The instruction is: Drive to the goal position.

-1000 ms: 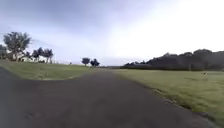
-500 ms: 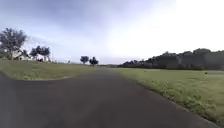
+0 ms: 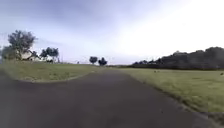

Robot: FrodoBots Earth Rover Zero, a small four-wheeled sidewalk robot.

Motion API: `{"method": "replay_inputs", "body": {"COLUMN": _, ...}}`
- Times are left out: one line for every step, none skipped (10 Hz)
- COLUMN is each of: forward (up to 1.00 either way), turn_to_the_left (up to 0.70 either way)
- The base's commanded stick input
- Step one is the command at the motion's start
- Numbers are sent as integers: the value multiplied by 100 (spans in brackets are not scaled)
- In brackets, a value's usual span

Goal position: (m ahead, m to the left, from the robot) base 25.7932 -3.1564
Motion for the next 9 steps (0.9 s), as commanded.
{"method": "replay_inputs", "body": {"forward": 100, "turn_to_the_left": 0}}
{"method": "replay_inputs", "body": {"forward": 100, "turn_to_the_left": 0}}
{"method": "replay_inputs", "body": {"forward": 100, "turn_to_the_left": 0}}
{"method": "replay_inputs", "body": {"forward": 100, "turn_to_the_left": 0}}
{"method": "replay_inputs", "body": {"forward": 100, "turn_to_the_left": 0}}
{"method": "replay_inputs", "body": {"forward": 100, "turn_to_the_left": 0}}
{"method": "replay_inputs", "body": {"forward": 100, "turn_to_the_left": 0}}
{"method": "replay_inputs", "body": {"forward": 100, "turn_to_the_left": 0}}
{"method": "replay_inputs", "body": {"forward": 100, "turn_to_the_left": 0}}
